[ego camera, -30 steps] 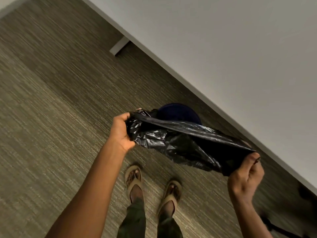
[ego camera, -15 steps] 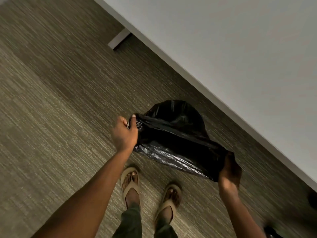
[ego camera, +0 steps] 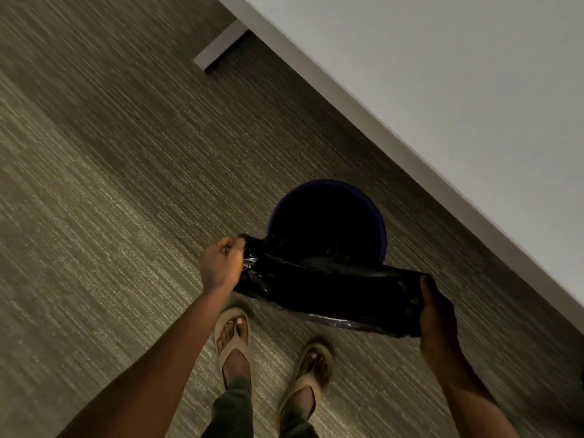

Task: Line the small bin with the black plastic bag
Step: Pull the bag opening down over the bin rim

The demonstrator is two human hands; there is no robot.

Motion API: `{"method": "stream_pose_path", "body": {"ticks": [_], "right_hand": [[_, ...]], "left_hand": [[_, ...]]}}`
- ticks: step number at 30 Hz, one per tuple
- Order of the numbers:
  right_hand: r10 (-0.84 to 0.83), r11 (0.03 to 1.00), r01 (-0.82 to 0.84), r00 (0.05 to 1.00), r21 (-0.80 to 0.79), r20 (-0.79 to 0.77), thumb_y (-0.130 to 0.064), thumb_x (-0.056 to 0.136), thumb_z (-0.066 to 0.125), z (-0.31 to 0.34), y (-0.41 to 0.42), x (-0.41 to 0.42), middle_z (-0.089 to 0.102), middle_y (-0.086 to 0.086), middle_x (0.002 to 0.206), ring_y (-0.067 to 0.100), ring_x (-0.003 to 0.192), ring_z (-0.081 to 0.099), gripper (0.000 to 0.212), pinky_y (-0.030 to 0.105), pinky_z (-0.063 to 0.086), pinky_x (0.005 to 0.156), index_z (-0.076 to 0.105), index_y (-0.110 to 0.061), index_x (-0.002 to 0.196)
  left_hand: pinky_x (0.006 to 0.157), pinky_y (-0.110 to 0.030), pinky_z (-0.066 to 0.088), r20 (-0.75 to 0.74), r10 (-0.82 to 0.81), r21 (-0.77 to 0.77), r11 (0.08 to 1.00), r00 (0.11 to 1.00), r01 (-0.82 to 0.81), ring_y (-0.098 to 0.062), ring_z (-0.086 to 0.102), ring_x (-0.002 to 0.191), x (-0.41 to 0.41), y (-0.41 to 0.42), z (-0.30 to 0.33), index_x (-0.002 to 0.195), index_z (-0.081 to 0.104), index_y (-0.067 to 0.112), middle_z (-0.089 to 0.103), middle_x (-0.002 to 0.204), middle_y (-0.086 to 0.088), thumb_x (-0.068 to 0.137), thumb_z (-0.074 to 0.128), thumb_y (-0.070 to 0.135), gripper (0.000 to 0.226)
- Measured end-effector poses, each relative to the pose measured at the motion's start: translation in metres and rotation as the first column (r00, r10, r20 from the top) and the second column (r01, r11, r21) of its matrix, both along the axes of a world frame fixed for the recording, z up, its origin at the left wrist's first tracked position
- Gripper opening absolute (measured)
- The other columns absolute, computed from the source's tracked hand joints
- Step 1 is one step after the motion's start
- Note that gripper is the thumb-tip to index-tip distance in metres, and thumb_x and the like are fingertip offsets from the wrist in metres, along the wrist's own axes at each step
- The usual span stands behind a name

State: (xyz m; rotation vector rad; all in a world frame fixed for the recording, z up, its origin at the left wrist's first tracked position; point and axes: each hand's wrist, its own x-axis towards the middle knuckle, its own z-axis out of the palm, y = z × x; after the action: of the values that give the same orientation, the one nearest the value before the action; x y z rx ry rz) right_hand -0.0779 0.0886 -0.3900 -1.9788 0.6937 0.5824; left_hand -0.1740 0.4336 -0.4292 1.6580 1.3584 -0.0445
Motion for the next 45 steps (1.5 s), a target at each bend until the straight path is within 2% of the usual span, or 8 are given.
{"method": "stream_pose_path", "body": {"ticks": [4, 9, 11, 15, 20, 29, 39, 45], "right_hand": [[0.058, 0.993, -0.062, 0.997, -0.102, -0.042, -0.053, 0.104, 0.048, -0.026, 0.009, 0.035, 0.064, 0.013, 0.140, 0.032, 0.119, 0.064, 0.053, 0.038, 0.051, 0.093, 0.061, -0.018, 0.141], [0.117, 0.905, -0.144, 0.989, -0.401, -0.092, -0.045, 0.102, 0.057, -0.041, 0.023, 0.044, 0.059, 0.028, 0.134, 0.044, 0.112, 0.062, 0.056, 0.049, 0.049, 0.093, 0.047, -0.004, 0.140], [0.295, 0.820, -0.190, 0.949, -0.540, 0.114, -0.035, 0.097, 0.067, -0.040, 0.030, 0.043, 0.057, 0.031, 0.131, 0.050, 0.115, 0.060, 0.059, 0.053, 0.049, 0.092, 0.046, 0.002, 0.138], [0.785, 0.587, -0.264, 0.417, -0.765, 0.458, -0.012, 0.089, 0.067, -0.033, 0.056, 0.051, 0.066, 0.018, 0.110, 0.039, 0.111, 0.060, 0.016, 0.048, 0.045, 0.095, 0.066, -0.008, 0.105], [0.955, 0.124, -0.643, 0.284, -0.755, -0.086, -0.028, 0.104, 0.042, -0.061, 0.081, 0.059, 0.036, 0.012, 0.166, 0.036, 0.156, 0.027, 0.053, 0.052, 0.026, 0.122, 0.044, -0.020, 0.157], [0.923, 0.336, -0.670, 0.375, -0.662, 0.089, -0.046, 0.109, 0.039, -0.112, 0.068, 0.106, 0.027, 0.020, 0.168, 0.041, 0.152, 0.033, 0.063, 0.056, 0.039, 0.115, 0.021, -0.026, 0.166], [0.843, 0.508, -0.750, 0.533, -0.425, 0.067, -0.060, 0.106, 0.030, -0.151, 0.085, 0.151, 0.053, 0.018, 0.134, 0.028, 0.072, 0.057, 0.060, 0.033, 0.045, 0.057, 0.016, -0.043, 0.162], [0.808, 0.557, -0.704, 0.582, -0.440, 0.091, -0.067, 0.103, 0.026, -0.165, 0.091, 0.165, 0.065, 0.014, 0.119, 0.041, 0.091, 0.068, 0.064, 0.041, 0.052, 0.063, 0.034, -0.033, 0.157]], "left_hand": [[0.061, -0.025, 0.044, 0.064, -0.105, -0.048, 0.993, 0.992, 0.108, -0.013, 0.065, 0.075, 0.028, 0.001, -0.007, 0.088, 0.075, 0.017, 0.070, 0.080, 0.005, 0.098, 0.064, 0.031, 0.020], [0.073, 0.001, 0.046, 0.161, -0.169, -0.017, 0.985, 0.972, 0.174, -0.021, 0.069, 0.104, 0.059, -0.005, -0.019, 0.121, 0.076, 0.008, 0.075, 0.110, -0.002, 0.097, 0.066, 0.007, 0.026], [0.096, -0.021, 0.056, 0.102, -0.269, 0.033, 0.963, 0.958, 0.267, -0.031, 0.069, 0.116, 0.062, -0.007, -0.027, 0.128, 0.072, 0.006, 0.074, 0.124, -0.014, 0.098, 0.063, 0.007, 0.031], [0.081, -0.038, 0.056, -0.085, -0.448, 0.207, 0.865, 0.890, 0.456, -0.035, 0.070, 0.100, 0.073, -0.012, -0.037, 0.129, 0.069, 0.015, 0.071, 0.116, -0.018, 0.098, 0.059, 0.019, 0.033], [0.070, -0.042, 0.056, -0.025, -0.608, 0.325, 0.746, 0.794, 0.581, -0.034, 0.062, 0.082, 0.088, -0.007, -0.042, 0.144, 0.057, 0.031, 0.061, 0.109, -0.016, 0.097, 0.050, 0.022, 0.049], [0.076, -0.051, 0.056, -0.136, -0.743, 0.390, 0.568, 0.655, 0.725, -0.048, 0.064, 0.096, 0.127, -0.001, -0.070, 0.152, 0.047, 0.028, 0.062, 0.115, -0.022, 0.089, 0.041, 0.034, 0.064], [0.099, -0.049, 0.052, -0.109, -0.666, 0.217, 0.709, 0.738, 0.671, -0.043, 0.064, 0.120, 0.139, 0.021, -0.102, 0.146, 0.058, 0.034, 0.069, 0.128, -0.024, 0.104, 0.040, 0.039, 0.047], [0.103, -0.047, 0.052, -0.095, -0.566, 0.011, 0.822, 0.819, 0.569, -0.036, 0.066, 0.120, 0.152, 0.022, -0.100, 0.133, 0.068, 0.035, 0.072, 0.129, -0.015, 0.088, 0.031, 0.055, 0.062]]}}
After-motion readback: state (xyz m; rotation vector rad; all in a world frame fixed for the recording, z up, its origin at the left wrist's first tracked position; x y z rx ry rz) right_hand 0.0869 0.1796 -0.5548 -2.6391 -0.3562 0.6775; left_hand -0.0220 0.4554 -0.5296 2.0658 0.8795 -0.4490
